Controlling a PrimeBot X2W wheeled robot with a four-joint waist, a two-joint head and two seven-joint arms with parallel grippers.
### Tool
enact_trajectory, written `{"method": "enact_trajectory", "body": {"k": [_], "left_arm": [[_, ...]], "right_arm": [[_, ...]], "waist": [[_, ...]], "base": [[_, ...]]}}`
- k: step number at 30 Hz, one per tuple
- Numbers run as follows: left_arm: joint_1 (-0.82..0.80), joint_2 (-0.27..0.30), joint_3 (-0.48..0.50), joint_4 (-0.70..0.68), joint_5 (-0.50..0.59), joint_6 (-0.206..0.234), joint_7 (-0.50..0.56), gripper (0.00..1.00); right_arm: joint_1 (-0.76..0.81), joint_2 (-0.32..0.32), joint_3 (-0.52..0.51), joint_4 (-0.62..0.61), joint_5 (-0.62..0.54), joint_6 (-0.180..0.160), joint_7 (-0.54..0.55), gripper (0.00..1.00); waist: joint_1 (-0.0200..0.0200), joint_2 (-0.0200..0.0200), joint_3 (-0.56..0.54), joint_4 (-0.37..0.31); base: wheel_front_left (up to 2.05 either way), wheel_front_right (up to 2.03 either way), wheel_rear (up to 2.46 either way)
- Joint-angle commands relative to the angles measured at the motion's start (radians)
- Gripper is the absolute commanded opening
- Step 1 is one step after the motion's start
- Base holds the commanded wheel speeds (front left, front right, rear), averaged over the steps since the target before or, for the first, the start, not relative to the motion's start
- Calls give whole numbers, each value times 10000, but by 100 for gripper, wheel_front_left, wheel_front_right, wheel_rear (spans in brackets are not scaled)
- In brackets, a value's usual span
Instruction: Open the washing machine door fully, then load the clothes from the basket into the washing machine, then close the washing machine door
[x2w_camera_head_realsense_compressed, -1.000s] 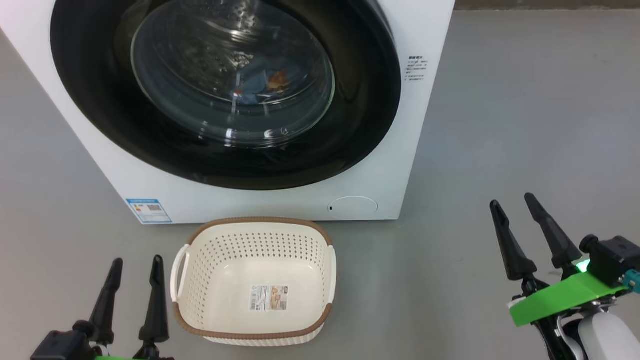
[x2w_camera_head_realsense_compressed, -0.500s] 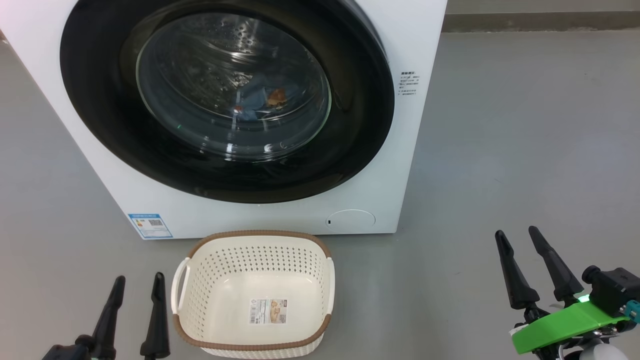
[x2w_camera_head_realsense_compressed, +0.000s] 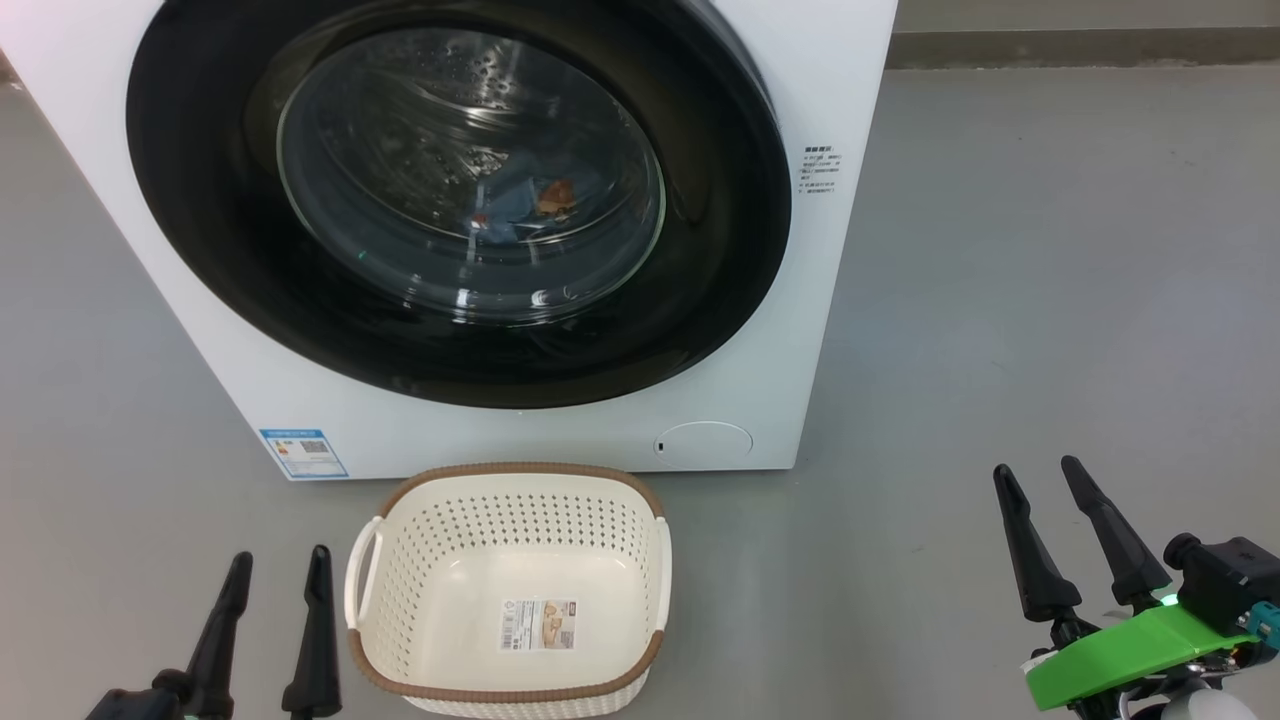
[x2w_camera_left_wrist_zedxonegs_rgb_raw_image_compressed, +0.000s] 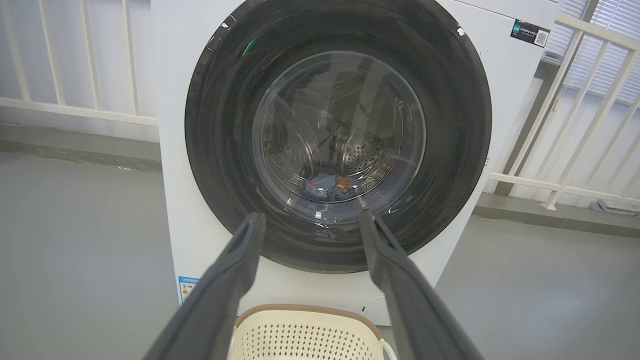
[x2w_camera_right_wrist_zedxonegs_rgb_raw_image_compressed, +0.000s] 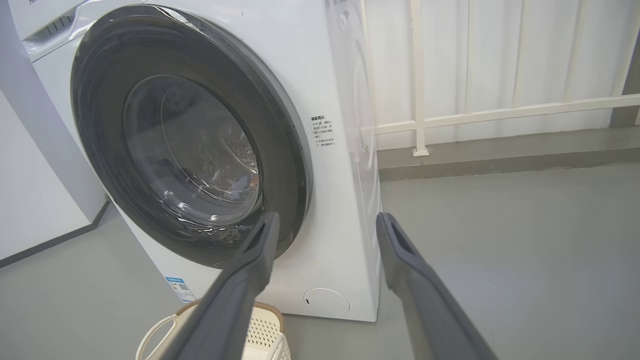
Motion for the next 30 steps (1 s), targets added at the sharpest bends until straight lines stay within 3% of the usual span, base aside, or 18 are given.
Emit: {"method": "enact_trajectory", "body": {"k": [1,21,22,30], "left_arm": [[-180,200,302,-207,79,-33,-80,100],[-148,279,137,-78,-123,-33,-80,100],[8,140,-146,121,-112,0,2,0],[176,-138,-216,767,-414,7,135,0]], "right_arm": [[-50,-186,205,-202,-105,-25,-21,100],[-85,-188,202,-141,-193,-25,-21,100],[1,2,-4,78,-68,0,1,0],[175,312,-21,738,221,-1,115,0]], "waist": [[0,0,-3,0],[0,0,-48,-18],[0,0,-49,-19],[2,0,-51,-22]], "base": [[0,0,0],[0,0,0],[0,0,0],[0,0,0]]}}
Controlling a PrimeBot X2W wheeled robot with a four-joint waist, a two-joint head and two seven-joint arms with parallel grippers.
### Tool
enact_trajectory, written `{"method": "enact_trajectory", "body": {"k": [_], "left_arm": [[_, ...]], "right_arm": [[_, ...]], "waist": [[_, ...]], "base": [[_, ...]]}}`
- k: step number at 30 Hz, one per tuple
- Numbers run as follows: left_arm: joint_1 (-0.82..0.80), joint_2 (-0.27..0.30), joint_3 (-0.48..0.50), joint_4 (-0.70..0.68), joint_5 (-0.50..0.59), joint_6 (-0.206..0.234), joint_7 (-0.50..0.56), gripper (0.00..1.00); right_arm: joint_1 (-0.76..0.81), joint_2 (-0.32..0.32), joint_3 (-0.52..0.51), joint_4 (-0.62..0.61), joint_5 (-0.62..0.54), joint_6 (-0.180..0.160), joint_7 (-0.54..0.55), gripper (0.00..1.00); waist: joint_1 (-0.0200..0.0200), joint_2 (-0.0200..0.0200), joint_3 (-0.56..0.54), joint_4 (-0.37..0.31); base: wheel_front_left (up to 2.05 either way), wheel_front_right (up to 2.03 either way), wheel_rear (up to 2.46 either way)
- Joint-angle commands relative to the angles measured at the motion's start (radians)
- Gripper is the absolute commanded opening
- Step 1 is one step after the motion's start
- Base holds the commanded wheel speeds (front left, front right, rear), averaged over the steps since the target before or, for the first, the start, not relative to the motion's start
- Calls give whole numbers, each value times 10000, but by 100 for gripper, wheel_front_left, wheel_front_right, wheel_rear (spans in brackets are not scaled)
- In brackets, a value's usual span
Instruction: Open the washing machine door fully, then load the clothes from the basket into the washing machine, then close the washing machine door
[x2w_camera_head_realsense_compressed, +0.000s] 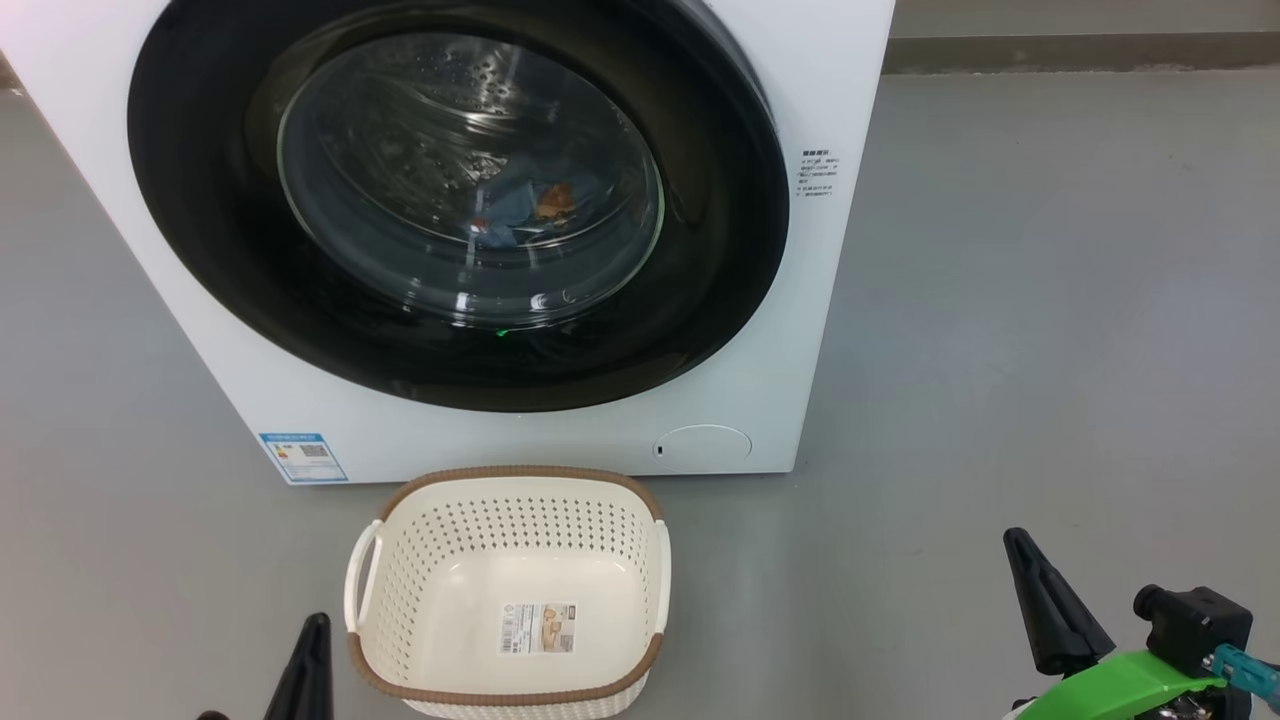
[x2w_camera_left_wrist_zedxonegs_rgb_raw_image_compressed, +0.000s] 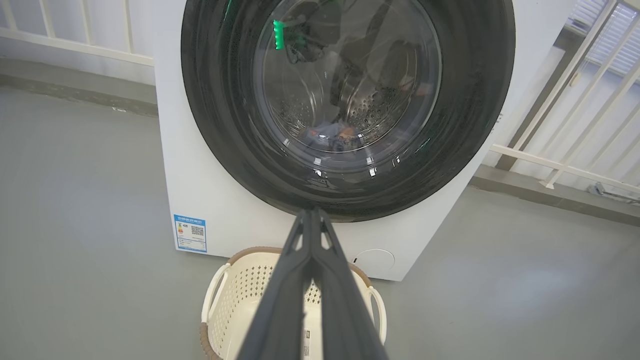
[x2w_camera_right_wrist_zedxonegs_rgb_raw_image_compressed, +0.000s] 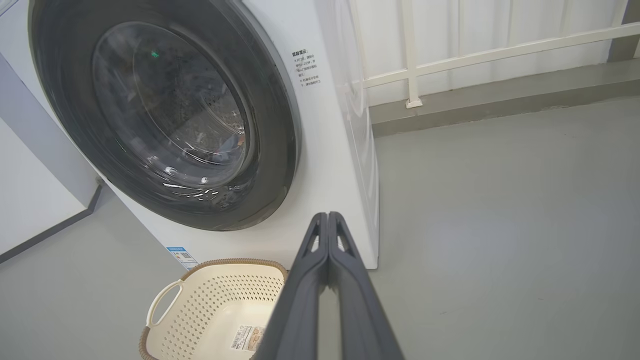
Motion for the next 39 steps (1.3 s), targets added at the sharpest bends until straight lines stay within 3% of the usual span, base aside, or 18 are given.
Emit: {"method": "enact_trajectory", "body": {"k": [1,39], "left_arm": [[-206,82,73,-205,-302,6,74,0],[-788,181,434,159,-4286,-6,1051,0]], "right_arm": [[-232,-86,-55,-231,291,-1,68,0],[-395,355,-573,-262,3863,-8,1188,0]], "waist": [[7,0,-4,-2],[0,0,1,-27]], "base": [[0,0,0],[0,0,0]]}}
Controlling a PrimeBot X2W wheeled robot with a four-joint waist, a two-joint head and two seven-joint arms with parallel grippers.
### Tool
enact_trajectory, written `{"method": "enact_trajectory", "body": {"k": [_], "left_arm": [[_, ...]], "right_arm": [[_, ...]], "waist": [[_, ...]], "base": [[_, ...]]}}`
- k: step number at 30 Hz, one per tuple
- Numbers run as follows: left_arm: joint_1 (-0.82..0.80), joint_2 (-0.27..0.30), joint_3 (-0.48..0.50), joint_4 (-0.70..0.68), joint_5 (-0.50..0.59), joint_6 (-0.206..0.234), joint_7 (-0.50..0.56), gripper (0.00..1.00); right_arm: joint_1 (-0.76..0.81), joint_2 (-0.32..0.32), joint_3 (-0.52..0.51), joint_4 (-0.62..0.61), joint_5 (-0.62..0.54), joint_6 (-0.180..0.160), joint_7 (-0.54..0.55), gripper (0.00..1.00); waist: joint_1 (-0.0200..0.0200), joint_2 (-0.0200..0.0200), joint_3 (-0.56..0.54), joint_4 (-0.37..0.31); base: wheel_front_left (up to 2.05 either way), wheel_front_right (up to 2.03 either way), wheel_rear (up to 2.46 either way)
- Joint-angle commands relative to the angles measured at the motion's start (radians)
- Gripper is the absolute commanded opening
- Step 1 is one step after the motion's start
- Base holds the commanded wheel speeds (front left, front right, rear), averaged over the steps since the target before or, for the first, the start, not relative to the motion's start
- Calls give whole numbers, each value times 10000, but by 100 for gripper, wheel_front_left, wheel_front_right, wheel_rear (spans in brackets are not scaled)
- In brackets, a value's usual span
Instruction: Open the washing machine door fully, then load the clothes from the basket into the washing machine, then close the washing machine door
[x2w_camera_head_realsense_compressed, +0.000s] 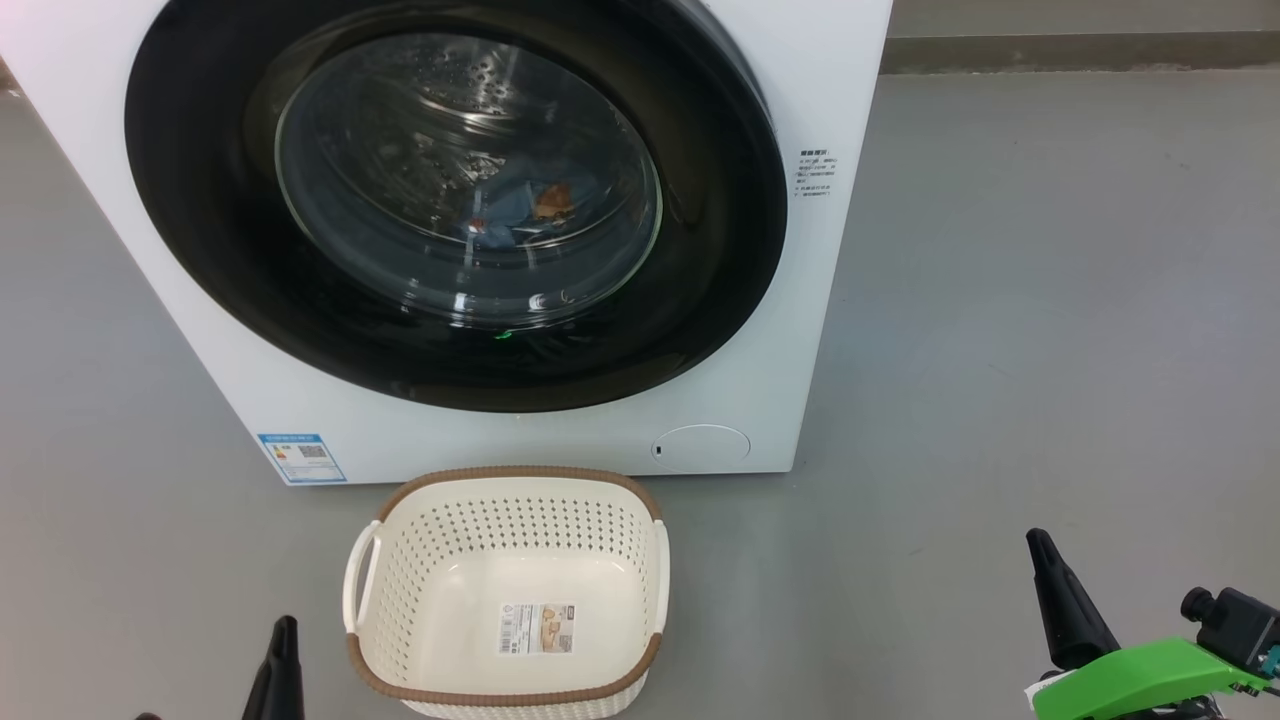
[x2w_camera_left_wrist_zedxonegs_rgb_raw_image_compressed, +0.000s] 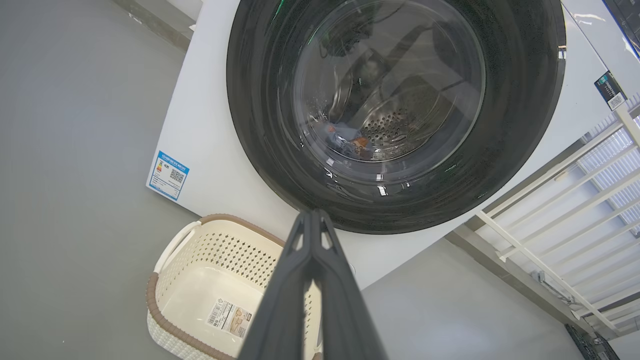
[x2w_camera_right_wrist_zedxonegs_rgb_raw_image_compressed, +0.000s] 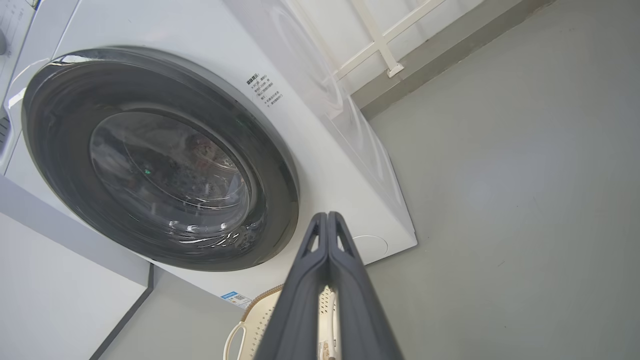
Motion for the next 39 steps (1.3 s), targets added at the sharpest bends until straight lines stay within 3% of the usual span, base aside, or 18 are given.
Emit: {"method": "enact_trajectory", "body": {"k": [1,39], "left_arm": [[-555,145,193,-183,-285,-9,36,0],[-1119,198,602,158,-4114,-23,1032,0]], "right_arm": [[-378,-15,-44,-271,215,-8,78,0],[-534,419,-553,-307,3688,-16,1173,0]], "waist": [[-1,0,0,-1],[-1,0,1,-25]], "base": [[0,0,0],[0,0,0]]}}
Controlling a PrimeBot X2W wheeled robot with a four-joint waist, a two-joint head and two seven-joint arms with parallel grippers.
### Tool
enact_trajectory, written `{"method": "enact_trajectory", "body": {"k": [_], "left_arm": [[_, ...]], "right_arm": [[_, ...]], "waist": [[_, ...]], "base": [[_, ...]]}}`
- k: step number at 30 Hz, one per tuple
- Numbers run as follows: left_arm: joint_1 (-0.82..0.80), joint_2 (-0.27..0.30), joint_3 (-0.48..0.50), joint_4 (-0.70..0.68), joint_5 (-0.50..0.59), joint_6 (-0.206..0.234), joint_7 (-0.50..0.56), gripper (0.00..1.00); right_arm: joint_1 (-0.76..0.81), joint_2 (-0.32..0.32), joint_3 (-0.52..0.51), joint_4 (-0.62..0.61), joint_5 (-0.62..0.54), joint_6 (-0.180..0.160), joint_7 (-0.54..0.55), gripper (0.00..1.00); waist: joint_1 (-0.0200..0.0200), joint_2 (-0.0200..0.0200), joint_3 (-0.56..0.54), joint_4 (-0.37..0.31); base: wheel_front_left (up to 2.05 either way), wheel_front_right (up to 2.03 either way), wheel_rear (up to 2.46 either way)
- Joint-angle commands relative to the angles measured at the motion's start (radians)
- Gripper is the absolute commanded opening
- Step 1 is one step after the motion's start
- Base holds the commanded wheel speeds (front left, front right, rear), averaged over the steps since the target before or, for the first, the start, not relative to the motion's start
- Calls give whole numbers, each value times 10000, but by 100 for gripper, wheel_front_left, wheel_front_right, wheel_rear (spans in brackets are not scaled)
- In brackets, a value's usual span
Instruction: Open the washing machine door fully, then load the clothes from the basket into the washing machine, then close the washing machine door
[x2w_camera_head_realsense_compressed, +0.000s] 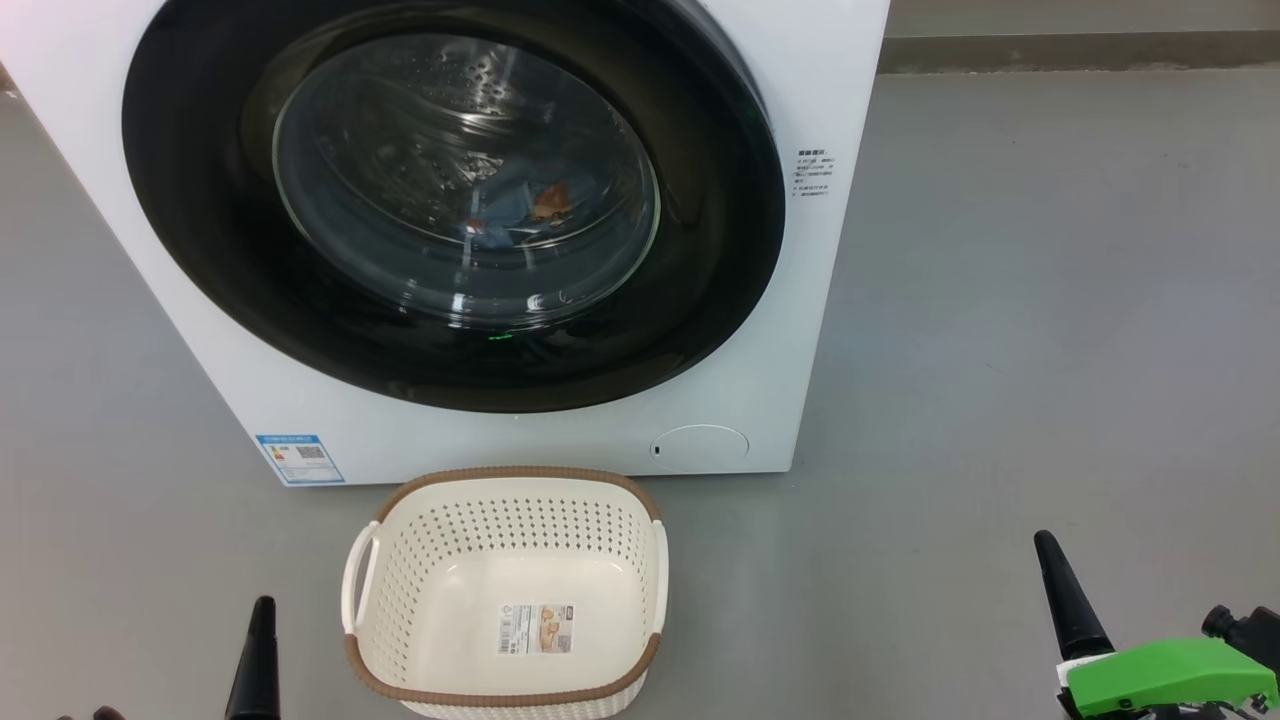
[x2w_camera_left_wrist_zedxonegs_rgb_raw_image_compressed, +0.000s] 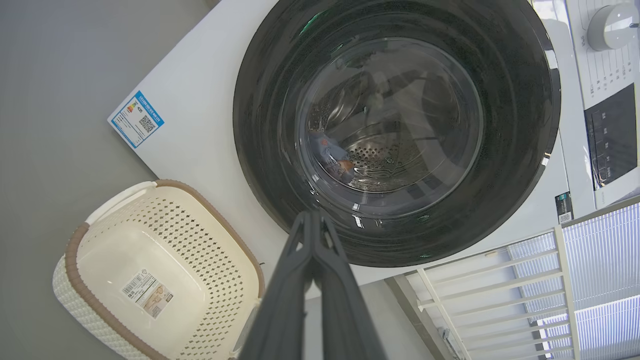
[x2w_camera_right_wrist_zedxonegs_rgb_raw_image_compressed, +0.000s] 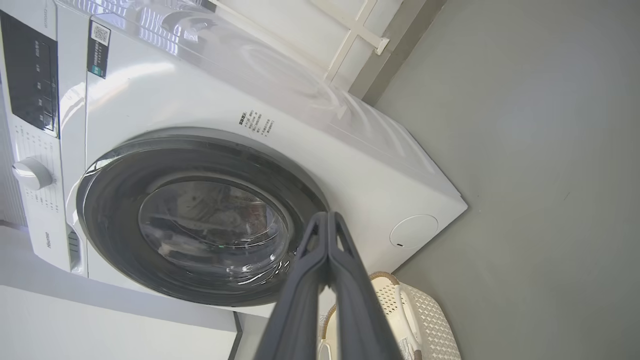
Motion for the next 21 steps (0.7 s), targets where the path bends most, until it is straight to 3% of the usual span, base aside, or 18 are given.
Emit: {"method": "enact_trajectory", "body": {"k": [1,21], "left_arm": [[-520,180,280,-171,-287,-24,84,0],[-818,193,523,-6,-2340,-29,639,0]], "right_arm": [[-482,-47,19,-279,308,-10,84,0],[-567,189,-258,-299,2186,-14,677,0]], "waist": [[-1,0,0,-1],[-1,0,1,-14]], "base": [[0,0,0],[0,0,0]]}}
